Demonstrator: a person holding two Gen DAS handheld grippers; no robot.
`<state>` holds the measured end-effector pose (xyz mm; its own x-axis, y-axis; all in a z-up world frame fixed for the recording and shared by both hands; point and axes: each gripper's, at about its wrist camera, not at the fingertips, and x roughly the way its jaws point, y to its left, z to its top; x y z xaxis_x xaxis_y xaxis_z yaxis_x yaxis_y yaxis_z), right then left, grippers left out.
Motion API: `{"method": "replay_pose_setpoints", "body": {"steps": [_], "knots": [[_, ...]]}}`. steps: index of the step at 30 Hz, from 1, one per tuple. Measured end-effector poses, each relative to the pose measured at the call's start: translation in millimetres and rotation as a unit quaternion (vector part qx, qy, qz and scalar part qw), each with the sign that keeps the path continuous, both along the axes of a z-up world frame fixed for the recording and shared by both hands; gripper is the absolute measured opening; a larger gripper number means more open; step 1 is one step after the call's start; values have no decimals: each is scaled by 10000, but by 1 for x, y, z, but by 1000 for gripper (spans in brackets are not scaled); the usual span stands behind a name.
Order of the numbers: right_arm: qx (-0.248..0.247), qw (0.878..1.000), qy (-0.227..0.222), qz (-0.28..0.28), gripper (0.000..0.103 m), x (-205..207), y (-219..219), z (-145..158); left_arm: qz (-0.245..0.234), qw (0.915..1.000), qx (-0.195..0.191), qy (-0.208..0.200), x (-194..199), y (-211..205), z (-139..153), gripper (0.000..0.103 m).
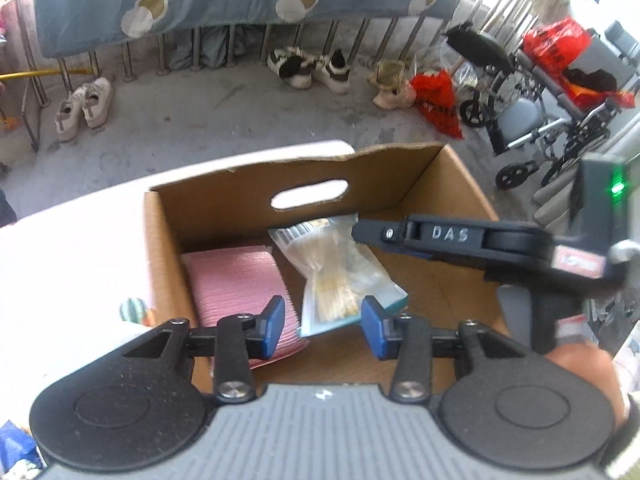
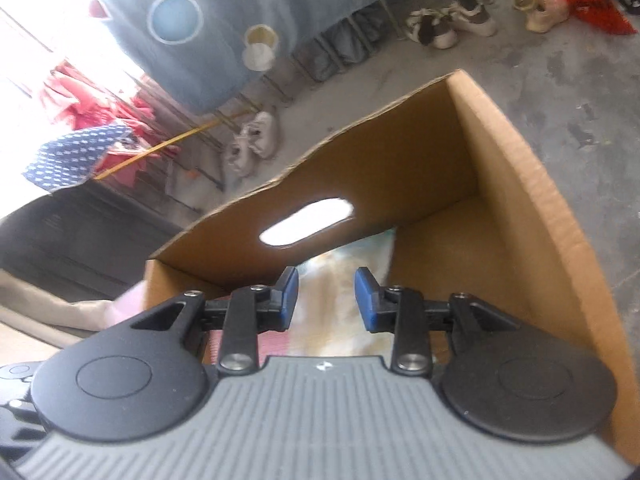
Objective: Organize soft objects
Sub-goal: 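Lower the swab bag into the cardboard box beside the sponge and release, then move the right tool to the blue-and-white medicine box and grasp it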
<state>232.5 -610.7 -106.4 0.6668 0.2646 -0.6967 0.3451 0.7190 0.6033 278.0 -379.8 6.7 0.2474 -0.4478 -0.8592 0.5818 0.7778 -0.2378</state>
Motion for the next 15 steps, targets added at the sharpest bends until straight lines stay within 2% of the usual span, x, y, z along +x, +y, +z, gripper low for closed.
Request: {"method": "replay_pose_setpoints", "body": {"steps": [3,4,5,10,15], "knots": [[247,9993,296,20,31,-4,5,-21,73,9999,-39,-104,-3,18,15,44],[295,9983,499,41,29,-4,8,-30,112,9998,-39,-130,-3,24,19,44],[286,9984,489,35,24,-5,10,-34,167,9997,-41,-151,-2,30,23,44],[-13,9987,513,74,26,-8,13,-13,436,9987,-87,-235,-1,62,40,44],[-93,9996,198,165,27,-28,25,23,586,9972,-219,-399,-12,103,62,46]]}}
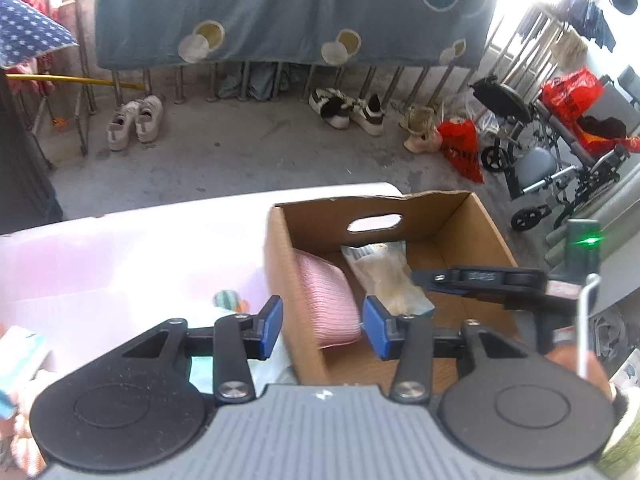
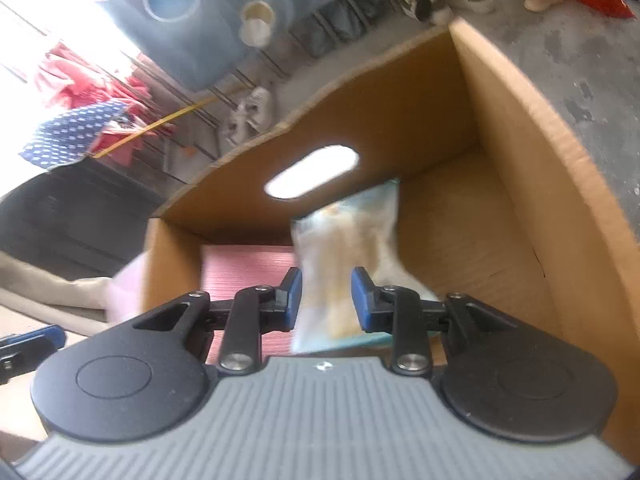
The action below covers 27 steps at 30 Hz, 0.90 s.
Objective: Organize soft objects
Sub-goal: 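Move the right tool to the blue-and-white medicine box and grasp it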
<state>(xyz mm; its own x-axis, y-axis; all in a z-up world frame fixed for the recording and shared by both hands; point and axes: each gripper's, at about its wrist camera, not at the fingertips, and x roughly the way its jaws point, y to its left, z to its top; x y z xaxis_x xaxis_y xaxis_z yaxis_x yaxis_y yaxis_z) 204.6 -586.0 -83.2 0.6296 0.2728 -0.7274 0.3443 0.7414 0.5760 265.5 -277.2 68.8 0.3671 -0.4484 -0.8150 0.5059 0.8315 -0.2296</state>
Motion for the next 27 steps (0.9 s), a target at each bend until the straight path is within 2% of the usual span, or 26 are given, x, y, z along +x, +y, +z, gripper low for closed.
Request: {"method": "replay_pose_setpoints", "body": {"steps": [6,10,15,20,22,27], "knots": [[269,9984,-479,149,28,-37,16,52,187,9992,-139,-334,-33,75,36,51],[530,9942,-815,471,29,-59,47,88,499,9965,-155,-657,-61,139,59,55],[759,9879,-948,962,32,-60,96,120,979,9908,-69,-928,-91,212,72,56],[946,9776,-1046,1565,36,-47,162,145,1428,9841,-150,-1043,-115,273,64,56],[1029,9731,-1039,1779,42,-38,193,148,1565,9827,-149,-977,-116,287,54,56],[1205,9665,-771,2132,44,-2,261,133,1956,9786,-276,-582,-94,308,24,54]]}}
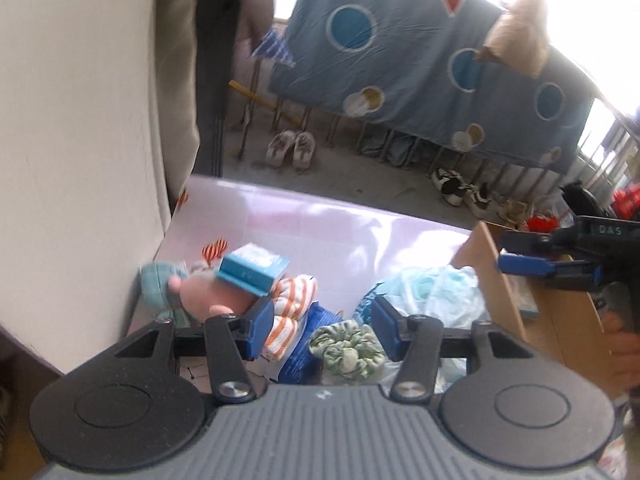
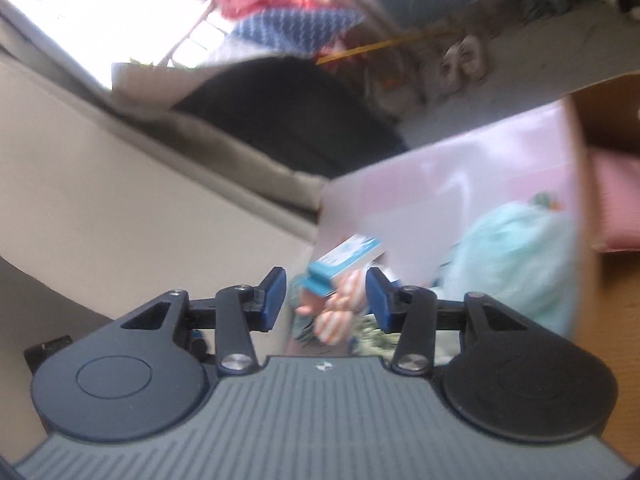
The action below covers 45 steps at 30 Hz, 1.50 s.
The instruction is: Organize soft objects
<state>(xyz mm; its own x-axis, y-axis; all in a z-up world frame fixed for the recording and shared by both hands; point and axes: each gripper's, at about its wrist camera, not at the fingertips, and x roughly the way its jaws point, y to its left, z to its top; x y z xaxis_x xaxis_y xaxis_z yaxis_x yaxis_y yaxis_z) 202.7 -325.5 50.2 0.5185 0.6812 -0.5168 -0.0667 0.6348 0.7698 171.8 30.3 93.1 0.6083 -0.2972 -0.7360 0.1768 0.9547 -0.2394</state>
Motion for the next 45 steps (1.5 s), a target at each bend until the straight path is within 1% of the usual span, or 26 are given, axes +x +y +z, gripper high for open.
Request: {"method": "replay_pose_setpoints", "body": {"steps": [3,6,9,13,15,17,18,20,22,26,29,31,32,35,39,45], "knots": [[182,9990,412,64,45,33,34,-27,319,9993,-65,167,24,3,-21,53],[390,9949,933,-38,45,72,63,-65,543,9980,-86,317,55,4,-41,53],[550,9879,1430,-251,45,109,81,-106,624,9968,154,477,90,0,-62,53],[789,9747,2020,-547,45,152,94,-157,708,9927,529,825,147,-3,-95,54],[835,9704,2182,-609,46,165,100,-173,810,9897,669,972,170,0,-109,55],[834,9675,2304,-627,46,176,106,-185,737,9874,741,1187,189,1,-123,57],[826,9667,2340,-620,46,180,108,-190,711,9859,785,1299,196,1,-128,57],[888,9652,2390,-584,45,186,112,-197,716,9838,903,1374,205,1,-138,57],[931,9633,2462,-523,45,189,115,-202,709,9817,977,1476,211,1,-145,57],[983,9607,2567,-385,45,192,121,-213,597,9780,935,1768,213,0,-156,56],[1034,9590,2620,-319,43,193,126,-221,584,9763,809,1921,213,0,-158,52],[1024,9587,2640,-267,40,192,131,-223,601,9762,811,1919,212,-1,-157,47],[975,9603,2601,-256,40,192,132,-222,624,9762,846,1897,211,-2,-156,46],[919,9629,2527,-251,34,189,131,-218,645,9771,922,1807,208,-3,-148,42],[1011,9655,2387,-262,31,186,128,-207,681,9792,849,1713,200,-2,-131,37],[1147,9719,2030,-318,29,178,117,-167,675,9850,676,1437,179,-6,-89,33]]}}
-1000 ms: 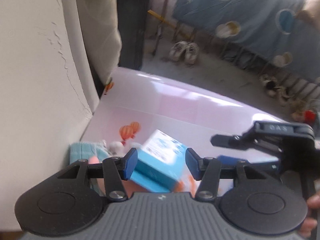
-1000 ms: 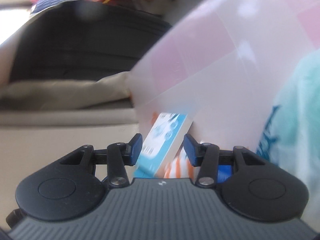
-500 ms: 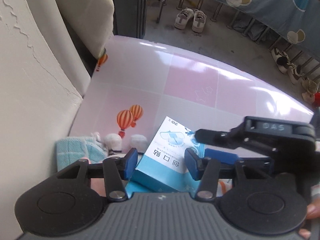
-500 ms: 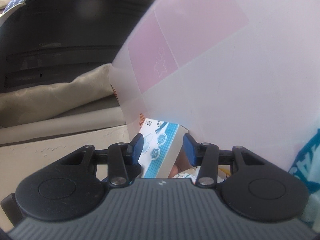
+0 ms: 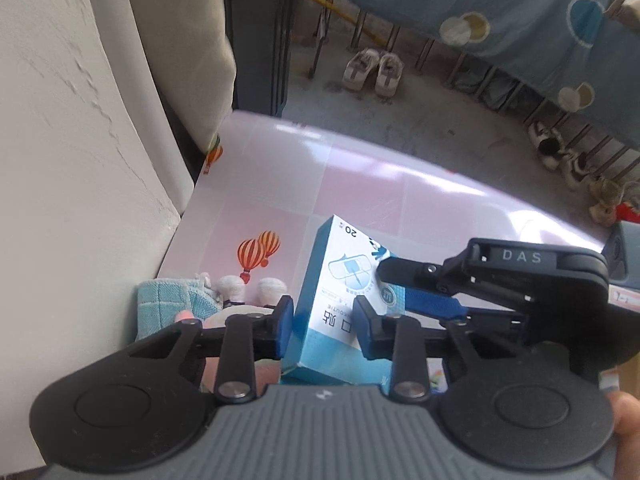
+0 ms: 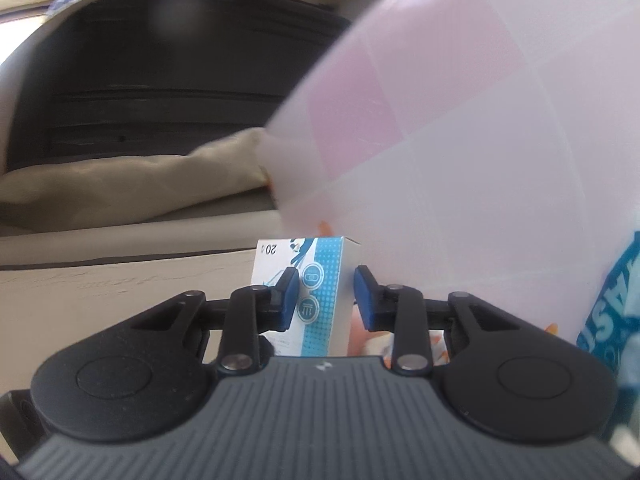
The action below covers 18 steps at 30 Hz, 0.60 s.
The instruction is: Organize soft objects
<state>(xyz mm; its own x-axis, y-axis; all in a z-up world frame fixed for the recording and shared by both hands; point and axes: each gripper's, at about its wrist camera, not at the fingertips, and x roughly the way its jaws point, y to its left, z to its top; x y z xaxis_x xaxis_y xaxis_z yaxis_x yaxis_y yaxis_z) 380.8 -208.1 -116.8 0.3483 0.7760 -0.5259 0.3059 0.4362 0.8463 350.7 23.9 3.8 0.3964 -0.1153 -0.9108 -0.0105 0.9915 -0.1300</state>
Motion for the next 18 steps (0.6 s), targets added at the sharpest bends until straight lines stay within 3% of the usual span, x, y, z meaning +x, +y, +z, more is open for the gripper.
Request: {"method": "replay_pose_setpoints", "body": {"steps": [9,14,16,18], "knots": [[-19,9971,-713,-259,29,-47,-58,78,-501,9964,-363,-585,-54,-42,72,30],[-18,9948,-818,-601,29,-97,-134,96,-1047,9903,-591,-698,-89,-102,90,29],[33,9938,-826,-747,29,-117,-166,97,-1354,9857,-741,-681,-101,-134,93,20],[-148,9917,-863,-939,29,-141,-203,103,-1648,9806,-840,-647,-114,-169,91,20]]}}
